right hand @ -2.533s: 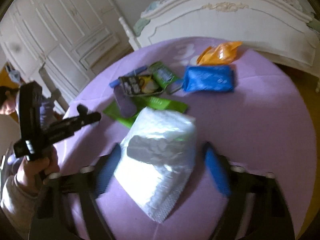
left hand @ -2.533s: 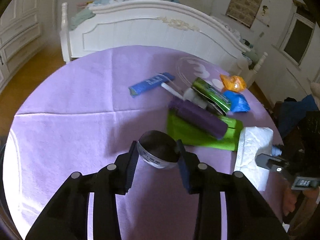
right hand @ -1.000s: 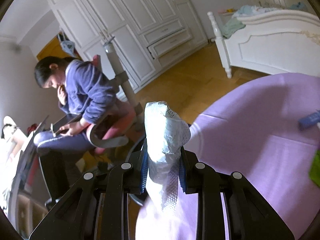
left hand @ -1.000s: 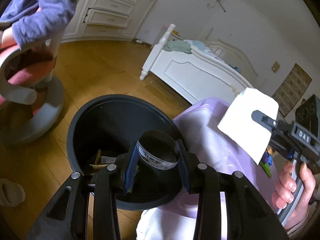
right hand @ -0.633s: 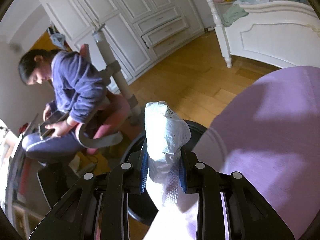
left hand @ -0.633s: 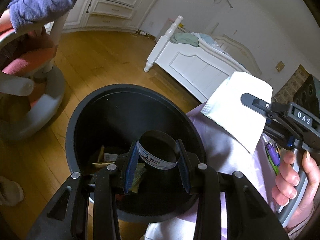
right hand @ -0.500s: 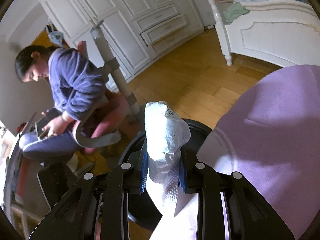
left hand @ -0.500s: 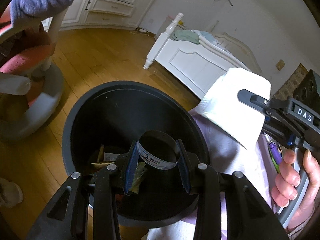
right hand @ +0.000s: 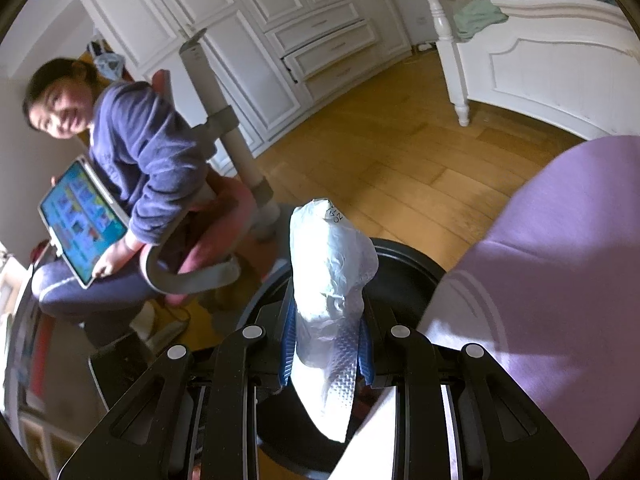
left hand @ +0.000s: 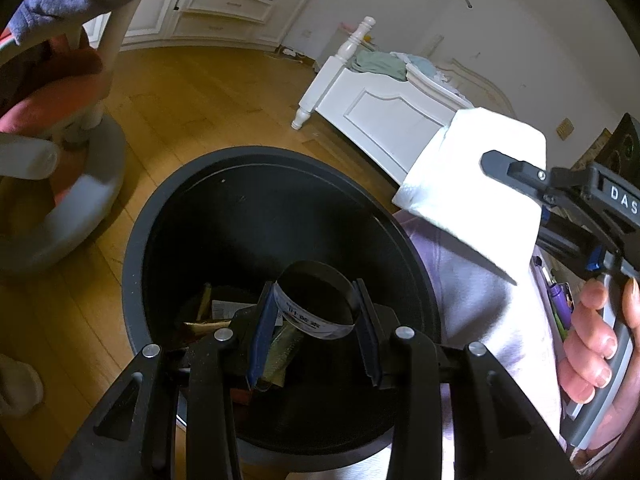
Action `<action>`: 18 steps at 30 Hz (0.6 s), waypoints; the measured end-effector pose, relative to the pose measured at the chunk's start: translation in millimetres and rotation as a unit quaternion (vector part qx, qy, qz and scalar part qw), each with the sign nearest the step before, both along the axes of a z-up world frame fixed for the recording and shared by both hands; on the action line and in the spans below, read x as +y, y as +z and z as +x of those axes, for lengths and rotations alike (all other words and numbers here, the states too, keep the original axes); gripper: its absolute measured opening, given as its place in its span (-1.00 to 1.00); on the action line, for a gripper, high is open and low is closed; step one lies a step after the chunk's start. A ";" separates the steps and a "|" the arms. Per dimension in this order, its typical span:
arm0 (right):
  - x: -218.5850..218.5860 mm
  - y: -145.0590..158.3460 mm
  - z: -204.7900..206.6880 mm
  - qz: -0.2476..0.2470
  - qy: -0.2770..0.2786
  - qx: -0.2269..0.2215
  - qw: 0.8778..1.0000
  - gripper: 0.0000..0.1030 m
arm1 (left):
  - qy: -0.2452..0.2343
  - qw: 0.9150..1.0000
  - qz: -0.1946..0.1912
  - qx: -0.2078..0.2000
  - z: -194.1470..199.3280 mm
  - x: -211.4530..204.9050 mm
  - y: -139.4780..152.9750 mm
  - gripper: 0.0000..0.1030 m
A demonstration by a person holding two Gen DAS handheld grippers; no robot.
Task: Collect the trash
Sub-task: 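Carry the cup and white pack over the bin and open both tools to drop them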
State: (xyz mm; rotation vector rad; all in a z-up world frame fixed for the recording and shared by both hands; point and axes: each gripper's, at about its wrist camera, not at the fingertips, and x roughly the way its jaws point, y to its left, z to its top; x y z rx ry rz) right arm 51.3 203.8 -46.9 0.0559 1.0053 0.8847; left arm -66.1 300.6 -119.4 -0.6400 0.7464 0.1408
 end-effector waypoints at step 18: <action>8.8 -9.4 5.5 -0.011 0.021 0.026 0.999 -0.13 | 0.010 1.000 0.014 0.008 -2.8 2.7 -3.2 -0.21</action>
